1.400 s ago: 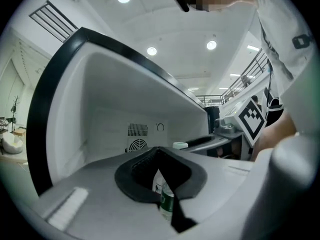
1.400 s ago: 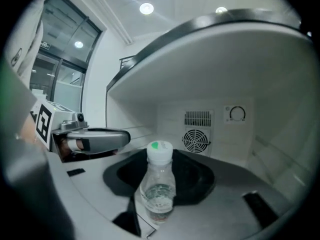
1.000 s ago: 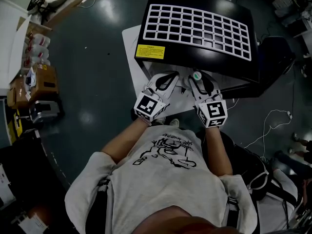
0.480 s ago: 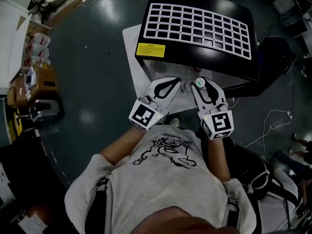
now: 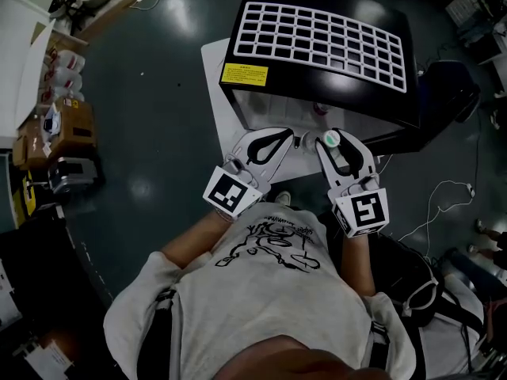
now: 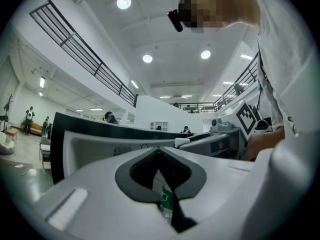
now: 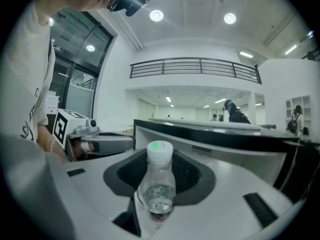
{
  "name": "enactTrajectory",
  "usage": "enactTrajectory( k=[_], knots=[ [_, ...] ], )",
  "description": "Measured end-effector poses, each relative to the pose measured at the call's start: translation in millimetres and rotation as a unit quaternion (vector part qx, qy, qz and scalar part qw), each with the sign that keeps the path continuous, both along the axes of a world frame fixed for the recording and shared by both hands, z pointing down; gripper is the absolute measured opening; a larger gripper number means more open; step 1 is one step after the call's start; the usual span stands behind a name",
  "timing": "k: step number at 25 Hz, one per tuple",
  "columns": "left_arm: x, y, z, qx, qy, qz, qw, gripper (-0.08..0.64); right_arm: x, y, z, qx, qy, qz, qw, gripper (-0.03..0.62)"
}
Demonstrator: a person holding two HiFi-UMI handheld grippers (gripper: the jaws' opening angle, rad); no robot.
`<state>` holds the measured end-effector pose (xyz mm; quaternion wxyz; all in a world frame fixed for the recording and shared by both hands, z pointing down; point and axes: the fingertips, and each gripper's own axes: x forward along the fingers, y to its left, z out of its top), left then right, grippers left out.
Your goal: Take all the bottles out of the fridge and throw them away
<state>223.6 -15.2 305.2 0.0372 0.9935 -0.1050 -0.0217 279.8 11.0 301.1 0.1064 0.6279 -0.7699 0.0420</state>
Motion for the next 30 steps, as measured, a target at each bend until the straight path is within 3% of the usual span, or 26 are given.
enactTrajectory(
  k=[6, 11, 14, 23, 30],
  knots=[
    [-0.5, 9.0, -3.4, 0.022, 0.01, -0.01, 0.9997, 0.009, -4.8, 8.2, -3.9, 0.0, -0.001, -0.016, 1.0, 0.155],
    [-1.7, 23.8, -7.2, 0.0, 0.008, -0.023, 0.9997, 0.009, -7.7, 16.7, -6.3, 0.002, -0.003, -0.03, 1.0, 0.155],
    [-3.7, 29.0, -8.2, 0.018, 0.013, -0.033, 0.9992, 0.009, -10.5, 21.9, -9.5, 0.003, 0.003, -0.04, 0.999, 0.155],
    [-12.2, 41.2, -10.8, 0.004, 0.015, -0.058, 0.9982, 0.009, -20.7, 33.0, -17.3, 0.006, 0.002, -0.069, 0.998, 0.155],
    [-27.2, 41.8, -13.3, 0.02, 0.023, -0.072, 0.997, 0.009, -36.8, 32.9, -18.8, 0.005, 0.003, -0.087, 0.996, 0.155]
  ],
)
